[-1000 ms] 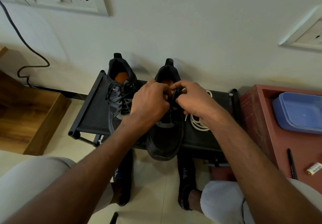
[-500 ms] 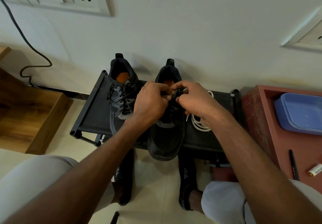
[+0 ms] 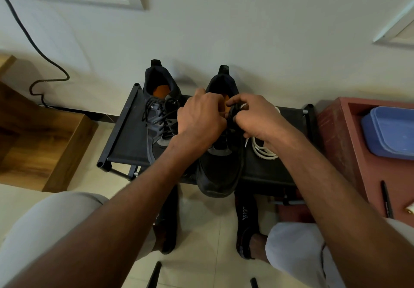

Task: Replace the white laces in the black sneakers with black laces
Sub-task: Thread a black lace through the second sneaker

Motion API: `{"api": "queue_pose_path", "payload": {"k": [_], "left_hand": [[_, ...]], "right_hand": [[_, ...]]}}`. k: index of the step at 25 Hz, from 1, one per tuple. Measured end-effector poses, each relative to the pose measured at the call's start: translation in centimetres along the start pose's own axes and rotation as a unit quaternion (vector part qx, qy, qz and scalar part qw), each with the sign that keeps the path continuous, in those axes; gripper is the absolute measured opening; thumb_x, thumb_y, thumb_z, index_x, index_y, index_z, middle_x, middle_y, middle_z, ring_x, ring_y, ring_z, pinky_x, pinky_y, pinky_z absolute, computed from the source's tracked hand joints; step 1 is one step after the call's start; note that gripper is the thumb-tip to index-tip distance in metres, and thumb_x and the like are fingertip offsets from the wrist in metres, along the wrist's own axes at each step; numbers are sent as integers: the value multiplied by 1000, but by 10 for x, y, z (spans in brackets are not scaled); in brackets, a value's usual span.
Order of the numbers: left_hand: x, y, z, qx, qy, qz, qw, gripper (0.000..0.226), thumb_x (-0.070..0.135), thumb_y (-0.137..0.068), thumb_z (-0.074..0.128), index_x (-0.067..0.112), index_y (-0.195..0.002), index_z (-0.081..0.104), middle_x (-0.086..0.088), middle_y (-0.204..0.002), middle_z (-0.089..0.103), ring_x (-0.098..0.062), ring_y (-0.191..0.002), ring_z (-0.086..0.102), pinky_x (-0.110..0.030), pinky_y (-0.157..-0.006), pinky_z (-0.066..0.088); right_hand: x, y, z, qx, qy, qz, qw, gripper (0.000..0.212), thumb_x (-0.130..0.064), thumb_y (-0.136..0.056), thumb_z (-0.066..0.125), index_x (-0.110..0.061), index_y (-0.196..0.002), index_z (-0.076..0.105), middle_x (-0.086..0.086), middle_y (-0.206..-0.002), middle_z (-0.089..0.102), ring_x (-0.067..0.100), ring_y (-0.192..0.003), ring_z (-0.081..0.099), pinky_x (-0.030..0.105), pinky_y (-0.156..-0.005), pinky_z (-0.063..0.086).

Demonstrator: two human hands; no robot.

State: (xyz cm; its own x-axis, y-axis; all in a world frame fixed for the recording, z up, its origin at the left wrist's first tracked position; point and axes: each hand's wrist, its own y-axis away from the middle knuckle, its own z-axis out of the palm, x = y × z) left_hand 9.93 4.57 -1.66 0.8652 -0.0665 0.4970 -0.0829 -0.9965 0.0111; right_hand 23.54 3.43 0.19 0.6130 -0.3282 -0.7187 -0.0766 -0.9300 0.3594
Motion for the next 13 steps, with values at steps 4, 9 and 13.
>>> {"api": "queue_pose_path", "payload": {"k": [4, 9, 13], "left_hand": [[-3, -4, 0, -29, 88, -14, 996, 12, 27, -92, 74, 28, -86, 65, 0, -105, 47, -18, -90, 48, -30, -78, 39], [-7, 1, 3, -11, 68, -4, 998, 12, 22, -94, 71, 27, -85, 65, 0, -99, 49, -20, -91, 50, -36, -78, 44], [-7, -1, 7, 7, 140, -22, 990, 10, 25, -93, 73, 26, -83, 72, 4, -87, 64, -15, -83, 61, -42, -75, 57]], "right_hand": [[0, -1, -2, -2, -7, 7, 1000, 49, -5, -85, 56, -38, -120, 67, -7, -102, 67, 18, -86, 70, 49, -81, 63], [1, 0, -2, 1, -6, 3, 1000, 56, -1, -77, 53, -41, -114, 68, -7, -100, 67, 20, -84, 70, 50, -79, 63], [0, 1, -2, 12, -14, 10, 1000, 48, -5, -81, 56, -40, -113, 68, -6, -96, 69, 20, -83, 70, 51, -80, 63]]}}
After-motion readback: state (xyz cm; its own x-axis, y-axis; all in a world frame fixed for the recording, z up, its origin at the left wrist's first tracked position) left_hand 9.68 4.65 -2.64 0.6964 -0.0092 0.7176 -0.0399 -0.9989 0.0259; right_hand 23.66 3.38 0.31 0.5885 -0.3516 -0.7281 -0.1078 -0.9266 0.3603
